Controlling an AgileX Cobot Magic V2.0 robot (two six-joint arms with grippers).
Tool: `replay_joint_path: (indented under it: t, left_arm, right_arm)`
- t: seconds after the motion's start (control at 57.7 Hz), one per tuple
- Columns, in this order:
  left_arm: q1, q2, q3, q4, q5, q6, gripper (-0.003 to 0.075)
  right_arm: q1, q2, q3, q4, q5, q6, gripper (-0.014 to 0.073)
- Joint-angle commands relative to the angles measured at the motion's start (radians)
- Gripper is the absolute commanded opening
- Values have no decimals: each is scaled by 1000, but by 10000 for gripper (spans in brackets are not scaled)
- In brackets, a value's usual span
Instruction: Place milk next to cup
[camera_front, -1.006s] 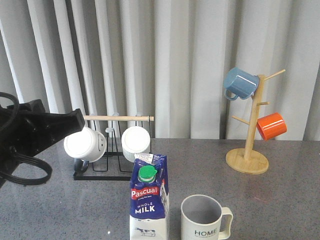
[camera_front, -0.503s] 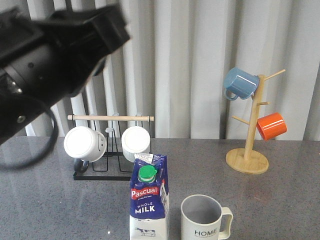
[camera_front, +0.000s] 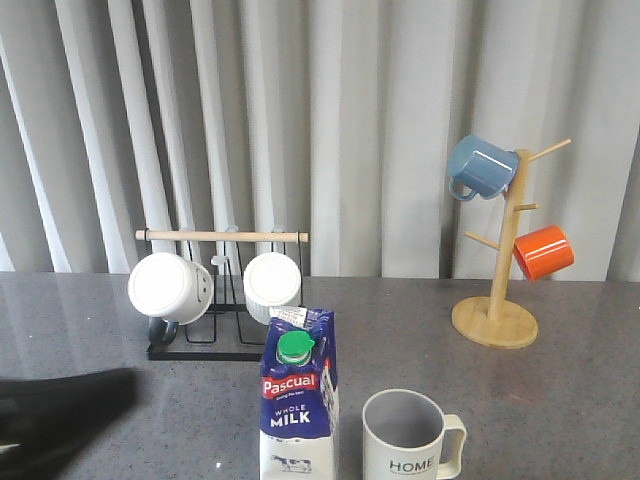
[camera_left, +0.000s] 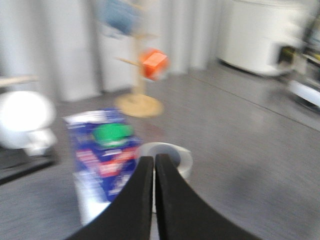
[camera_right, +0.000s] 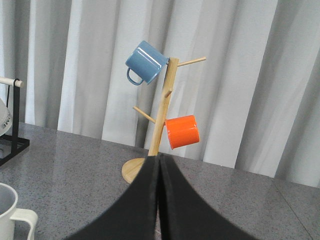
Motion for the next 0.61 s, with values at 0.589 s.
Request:
replay_joint_path:
  t: [0.589]
  left_arm:
    - [599,-678,682,136,-274,-10,-6]
  right_arm:
    - [-5,2,-31,-5,-67,-4,-8]
